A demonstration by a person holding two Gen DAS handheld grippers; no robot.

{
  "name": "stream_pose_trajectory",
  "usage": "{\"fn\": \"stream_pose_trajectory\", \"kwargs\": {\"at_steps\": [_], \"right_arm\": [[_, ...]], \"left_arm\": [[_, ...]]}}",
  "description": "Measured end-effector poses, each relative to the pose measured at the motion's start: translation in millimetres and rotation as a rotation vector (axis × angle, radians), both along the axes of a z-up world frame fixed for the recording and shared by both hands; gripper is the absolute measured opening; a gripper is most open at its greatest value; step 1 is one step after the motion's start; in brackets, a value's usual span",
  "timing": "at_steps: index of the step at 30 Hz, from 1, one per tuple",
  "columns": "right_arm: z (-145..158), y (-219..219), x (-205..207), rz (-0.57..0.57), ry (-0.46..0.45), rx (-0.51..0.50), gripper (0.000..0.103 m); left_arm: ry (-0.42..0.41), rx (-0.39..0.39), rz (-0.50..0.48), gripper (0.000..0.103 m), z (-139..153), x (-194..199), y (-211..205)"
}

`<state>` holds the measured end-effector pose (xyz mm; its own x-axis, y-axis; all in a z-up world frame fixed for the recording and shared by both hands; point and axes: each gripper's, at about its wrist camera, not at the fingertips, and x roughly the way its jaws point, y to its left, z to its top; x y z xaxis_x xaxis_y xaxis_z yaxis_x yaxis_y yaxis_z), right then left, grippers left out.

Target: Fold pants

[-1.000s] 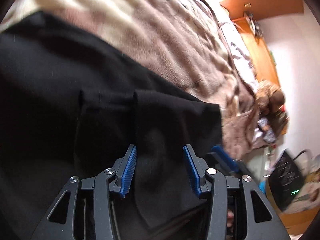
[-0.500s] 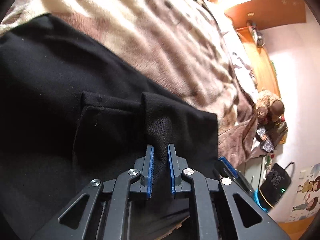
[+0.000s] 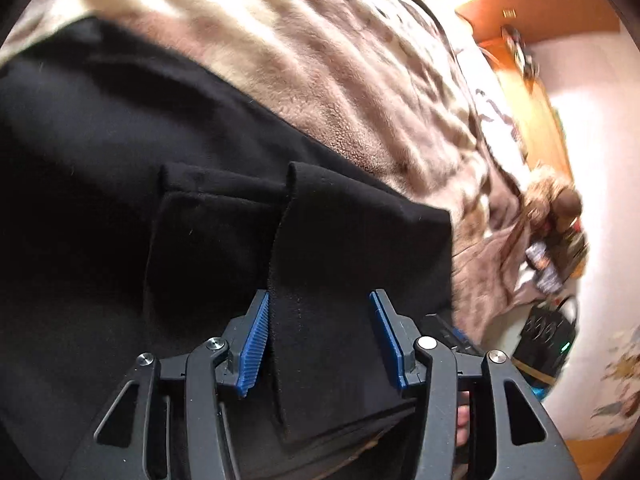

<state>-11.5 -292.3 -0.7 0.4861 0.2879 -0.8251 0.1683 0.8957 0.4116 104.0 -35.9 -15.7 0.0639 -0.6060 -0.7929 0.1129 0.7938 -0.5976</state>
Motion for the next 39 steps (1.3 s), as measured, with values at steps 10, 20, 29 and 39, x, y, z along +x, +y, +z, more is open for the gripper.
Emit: {"fn": "stream_pose_trajectory", "kwargs": {"at_steps": [10, 20, 29, 39], "right_arm": [[-2.1, -0.4, 0.9, -0.027, 0.029, 0.102, 0.053], [9.5, 5.8, 0.7, -0.045, 0.015, 0.124, 0.036], [-4.0, 0.0, -0.6, -0.018, 0.048, 0.139, 0.04], [-3.9, -13.3, -26.2, -0.05, 0.051, 0.246, 0.043]], "left_arm": [[-0.034, -0.011, 0.021, 0.023, 5.7, -6.0, 10.9], [-0.042, 0.127, 0.065, 0.013, -0.6, -7.5, 40.2], [-0.065, 0.1, 0.062, 0.017, 2.2, -7.2, 35.4], [-0.171, 0.054, -0.066, 0.057, 48.6, 1.5, -3.8]]}}
